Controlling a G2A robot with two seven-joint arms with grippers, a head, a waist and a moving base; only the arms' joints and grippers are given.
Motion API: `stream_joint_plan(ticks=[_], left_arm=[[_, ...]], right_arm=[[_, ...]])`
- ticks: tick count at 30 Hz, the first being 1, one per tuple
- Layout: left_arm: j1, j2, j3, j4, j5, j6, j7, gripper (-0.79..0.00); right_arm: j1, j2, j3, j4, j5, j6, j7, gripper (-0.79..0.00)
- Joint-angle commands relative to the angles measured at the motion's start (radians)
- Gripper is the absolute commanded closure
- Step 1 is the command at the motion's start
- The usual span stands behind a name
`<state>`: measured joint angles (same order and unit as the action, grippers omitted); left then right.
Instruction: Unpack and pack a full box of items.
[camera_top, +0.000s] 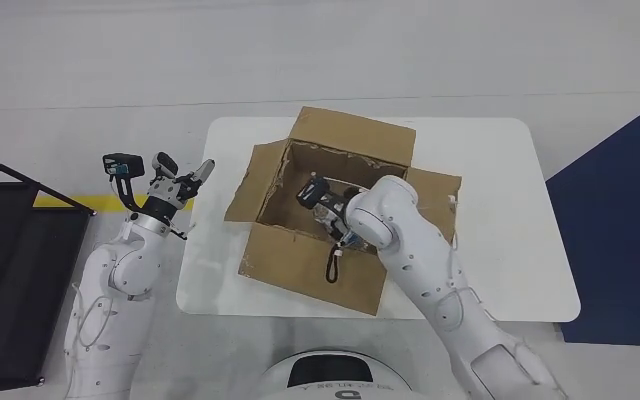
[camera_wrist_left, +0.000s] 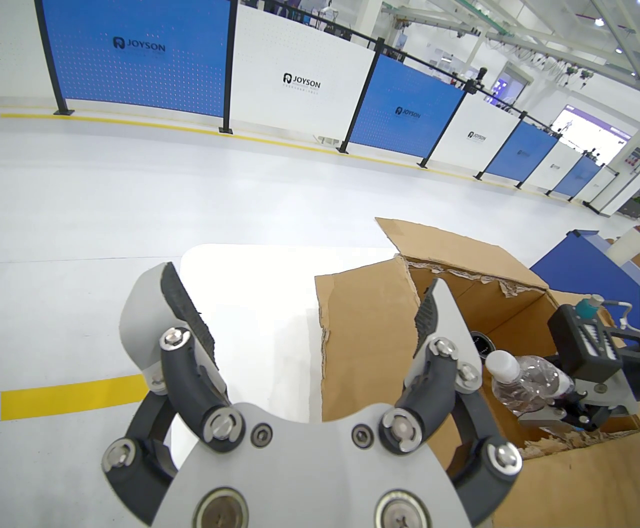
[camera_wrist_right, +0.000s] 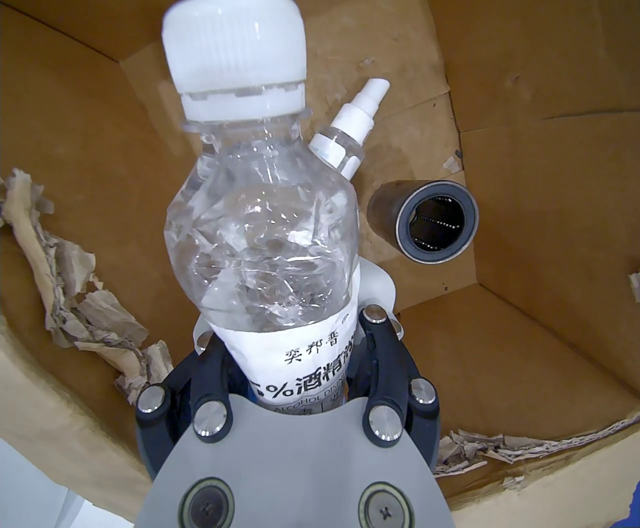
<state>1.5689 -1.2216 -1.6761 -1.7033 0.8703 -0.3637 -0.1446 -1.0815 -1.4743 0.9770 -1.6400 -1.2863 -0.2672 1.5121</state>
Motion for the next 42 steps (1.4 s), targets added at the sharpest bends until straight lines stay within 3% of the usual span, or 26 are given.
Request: stream_joint_plan(ticks=[1, 7, 10, 17, 21, 25, 34, 42], left_arm=[[0.000, 0.000, 0.000, 0.000, 0.000, 0.000, 0.000, -0.785], [0.000, 0.000, 0.000, 0.000, 0.000, 0.000, 0.000, -0.785], [0.000, 0.000, 0.000, 0.000, 0.000, 0.000, 0.000, -0.785], [0.000, 0.000, 0.000, 0.000, 0.000, 0.000, 0.000, -0.785], [0.000, 0.000, 0.000, 0.000, 0.000, 0.000, 0.000, -0.785], [0.000, 0.000, 0.000, 0.000, 0.000, 0.000, 0.000, -0.785], [0.000, 0.000, 0.000, 0.000, 0.000, 0.000, 0.000, -0.785], [0.000, 0.000, 0.000, 0.000, 0.000, 0.000, 0.000, -0.785]], right_arm=[[0.008, -0.001, -0.011, 0.008, -0.002, 0.007, -0.001, -0.785], [0.028, -0.002, -0.014, -0.003, 0.015, 0.039, -0.020, -0.785], [0.017, 0.004, 0.041, -0.060, 0.032, 0.089, -0.063, -0.785], [-0.123, 0.037, 0.336, -0.294, 0.110, 0.237, -0.172, -0.785], [-0.181, 0.049, 0.487, -0.321, 0.162, 0.314, -0.201, -0.785], [-0.187, 0.056, 0.549, -0.275, 0.220, 0.319, -0.233, -0.785], [-0.056, 0.058, 0.504, -0.067, 0.258, 0.314, -0.352, -0.785], [0.052, 0.052, 0.408, 0.080, 0.303, 0.297, -0.361, -0.785]])
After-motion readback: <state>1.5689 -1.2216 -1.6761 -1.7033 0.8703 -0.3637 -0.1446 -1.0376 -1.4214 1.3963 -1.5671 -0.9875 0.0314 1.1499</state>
